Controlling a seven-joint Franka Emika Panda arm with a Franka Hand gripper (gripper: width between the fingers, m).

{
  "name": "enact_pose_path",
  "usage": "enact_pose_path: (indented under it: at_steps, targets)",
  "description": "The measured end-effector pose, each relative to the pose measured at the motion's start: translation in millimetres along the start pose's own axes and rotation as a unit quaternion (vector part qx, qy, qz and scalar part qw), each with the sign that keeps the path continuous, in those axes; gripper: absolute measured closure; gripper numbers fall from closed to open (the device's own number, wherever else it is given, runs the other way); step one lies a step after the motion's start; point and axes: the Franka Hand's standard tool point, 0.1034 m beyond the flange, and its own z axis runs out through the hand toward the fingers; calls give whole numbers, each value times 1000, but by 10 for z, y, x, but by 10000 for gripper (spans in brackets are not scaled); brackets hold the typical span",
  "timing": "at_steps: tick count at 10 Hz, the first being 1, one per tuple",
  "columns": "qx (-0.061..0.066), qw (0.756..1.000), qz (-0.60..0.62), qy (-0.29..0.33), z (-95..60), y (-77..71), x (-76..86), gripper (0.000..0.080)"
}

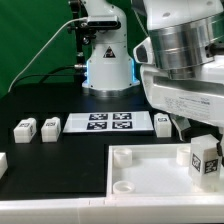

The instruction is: Assemble one leg

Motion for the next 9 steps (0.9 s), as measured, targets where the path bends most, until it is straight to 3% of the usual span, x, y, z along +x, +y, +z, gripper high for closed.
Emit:
enact_pose_path:
  at_steps: [4, 6, 7, 8, 9]
  targets:
    - [-7, 966, -259, 3, 27, -24, -56, 150]
    - [-22, 902, -432, 6, -4, 13, 111, 150]
    - [-28, 848, -528, 10, -19, 27, 219, 150]
    - [-27, 836, -548, 9, -15, 39, 241, 150]
    - [-26, 851, -524, 9, -11, 29, 224, 173]
